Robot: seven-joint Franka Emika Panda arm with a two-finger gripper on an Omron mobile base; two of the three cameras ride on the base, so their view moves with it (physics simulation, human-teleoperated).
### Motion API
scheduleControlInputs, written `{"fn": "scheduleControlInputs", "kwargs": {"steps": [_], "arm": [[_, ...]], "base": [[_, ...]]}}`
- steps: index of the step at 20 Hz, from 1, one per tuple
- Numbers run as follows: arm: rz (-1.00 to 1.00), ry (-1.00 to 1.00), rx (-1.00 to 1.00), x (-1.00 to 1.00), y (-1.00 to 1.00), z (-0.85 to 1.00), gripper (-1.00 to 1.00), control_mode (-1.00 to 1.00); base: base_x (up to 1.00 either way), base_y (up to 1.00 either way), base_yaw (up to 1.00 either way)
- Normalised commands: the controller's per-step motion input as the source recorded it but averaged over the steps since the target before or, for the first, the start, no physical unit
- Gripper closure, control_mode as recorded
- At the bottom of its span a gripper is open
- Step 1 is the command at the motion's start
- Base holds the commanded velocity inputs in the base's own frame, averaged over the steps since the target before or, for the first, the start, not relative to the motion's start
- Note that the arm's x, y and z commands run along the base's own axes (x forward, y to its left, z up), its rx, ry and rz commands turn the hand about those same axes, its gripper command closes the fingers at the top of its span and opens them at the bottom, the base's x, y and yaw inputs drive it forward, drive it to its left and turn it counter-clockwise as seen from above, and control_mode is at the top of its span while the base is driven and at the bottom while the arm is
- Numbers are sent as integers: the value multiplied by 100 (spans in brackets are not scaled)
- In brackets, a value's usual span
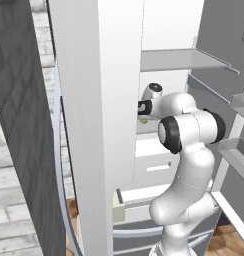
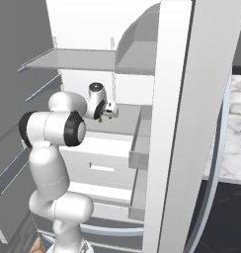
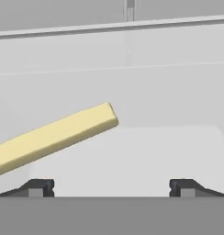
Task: Take the lemon wedge from the fridge and place it on the plate with fish on the dining counter.
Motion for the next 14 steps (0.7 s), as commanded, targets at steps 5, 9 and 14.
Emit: {"fn": "scheduleControlInputs", "kwargs": {"steps": [5, 9, 14], "arm": [[0, 0, 0, 0, 0, 0, -100, -100], [0, -20, -4, -66, 11, 0, -100, -100], [0, -1, 0, -6, 0, 0, -100, -100]], "base": [[0, 0, 0], [0, 0, 0], [0, 0, 0]]}}
